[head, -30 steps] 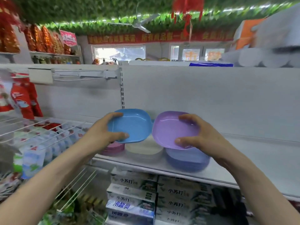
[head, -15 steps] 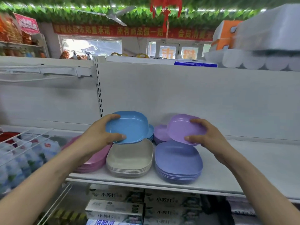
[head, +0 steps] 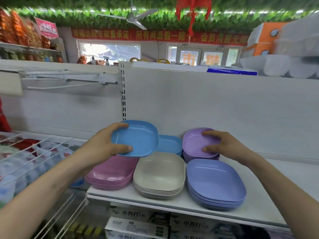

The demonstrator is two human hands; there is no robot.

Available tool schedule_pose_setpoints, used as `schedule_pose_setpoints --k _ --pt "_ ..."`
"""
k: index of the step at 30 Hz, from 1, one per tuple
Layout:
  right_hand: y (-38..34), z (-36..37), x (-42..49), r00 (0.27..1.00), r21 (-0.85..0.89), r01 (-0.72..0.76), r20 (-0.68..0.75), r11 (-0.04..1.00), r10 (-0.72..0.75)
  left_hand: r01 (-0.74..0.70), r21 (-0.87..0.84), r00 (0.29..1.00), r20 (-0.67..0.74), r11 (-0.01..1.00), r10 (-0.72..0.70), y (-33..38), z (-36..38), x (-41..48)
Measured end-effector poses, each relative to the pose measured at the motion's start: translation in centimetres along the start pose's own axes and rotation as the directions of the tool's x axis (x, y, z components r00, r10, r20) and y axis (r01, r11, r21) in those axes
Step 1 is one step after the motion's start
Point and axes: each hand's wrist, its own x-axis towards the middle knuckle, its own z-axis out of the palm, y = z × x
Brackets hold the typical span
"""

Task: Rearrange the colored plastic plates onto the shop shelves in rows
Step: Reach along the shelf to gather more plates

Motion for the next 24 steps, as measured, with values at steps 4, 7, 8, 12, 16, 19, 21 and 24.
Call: schedule_pose_setpoints --k 4,7,8,12,16,19,21,24 --pt "0.2 -0.5 0.4 0.996 -0.156 -0.032 0.072 0.987 0.044 0.012 -0.018 1.0 -0.009 1.0 -0.012 0.2 -0.5 0.7" --pt "0.4 -0.9 0.9 0.986 -0.256 -0.06 0.137 0.965 0.098 0.014 -0.013 1.0 -0.005 1.0 -0.014 0.3 -0.5 1.2" --pt "0.5 -0.9 1.1 0.982 -0.289 -0.064 0.15 0.955 0.111 0.014 -0.017 1.0 -0.001 1.0 -0.014 0.3 -0.5 1.3" --pt "0.9 -1.0 1.7 0.963 -0.374 -0.045 0.229 0.926 0.14 0.008 -0.027 1.0 0.005 1.0 -0.008 0.2 -0.6 2.3" --pt "1.2 -0.8 2.1 0.942 -0.368 -0.037 0.298 0.929 0.155 0.011 -0.027 1.0 0.007 1.0 -0.01 0.0 -0.8 3.3" --pt "1.2 -0.7 1.9 0.927 -0.369 -0.05 0.33 0.928 0.18 0.024 -0.025 0.999 0.029 0.999 -0.024 -0.3 -0.7 4.0" --pt "1.1 -0.7 1.7 0.928 -0.356 -0.052 0.329 0.933 0.177 0.025 -0.01 0.998 0.05 1.0 -0.024 -0.2 -0.4 4.5" --pt "1.1 -0.7 1.4 0.94 -0.303 -0.049 0.308 0.952 0.146 0.006 0.015 0.996 0.088 1.0 -0.007 0.2 0.4 5.6"
